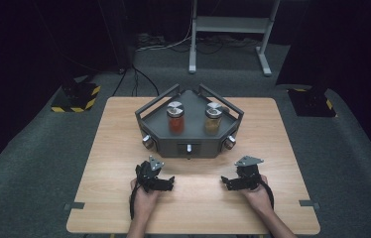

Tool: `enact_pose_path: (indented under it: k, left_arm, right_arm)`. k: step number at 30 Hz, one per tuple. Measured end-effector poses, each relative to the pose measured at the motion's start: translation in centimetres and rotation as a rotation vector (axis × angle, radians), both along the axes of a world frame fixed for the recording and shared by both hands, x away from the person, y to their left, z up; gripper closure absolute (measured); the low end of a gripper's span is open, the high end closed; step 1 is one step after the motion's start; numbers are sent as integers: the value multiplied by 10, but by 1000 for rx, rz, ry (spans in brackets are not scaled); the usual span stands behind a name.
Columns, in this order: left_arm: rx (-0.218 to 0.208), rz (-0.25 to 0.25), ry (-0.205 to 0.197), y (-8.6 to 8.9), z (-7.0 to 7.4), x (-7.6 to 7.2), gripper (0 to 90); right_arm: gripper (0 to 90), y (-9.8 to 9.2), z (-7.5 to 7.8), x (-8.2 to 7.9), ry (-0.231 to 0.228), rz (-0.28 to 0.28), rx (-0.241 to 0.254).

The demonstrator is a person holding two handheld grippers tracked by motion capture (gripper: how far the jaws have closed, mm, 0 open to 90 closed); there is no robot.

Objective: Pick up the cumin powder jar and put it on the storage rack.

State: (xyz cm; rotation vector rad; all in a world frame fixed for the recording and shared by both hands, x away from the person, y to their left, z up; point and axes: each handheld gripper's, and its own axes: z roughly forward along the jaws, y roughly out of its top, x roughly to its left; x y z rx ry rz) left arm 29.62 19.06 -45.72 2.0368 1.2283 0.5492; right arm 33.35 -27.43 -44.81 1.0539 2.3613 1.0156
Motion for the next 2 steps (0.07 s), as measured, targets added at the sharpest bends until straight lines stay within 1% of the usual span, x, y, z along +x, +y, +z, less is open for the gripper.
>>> enact_pose_path:
  k: [2]
  left_arm:
    - [0,0,0,0,0,0,9]
  right_arm:
    - [66,0,0,0,1,0,0]
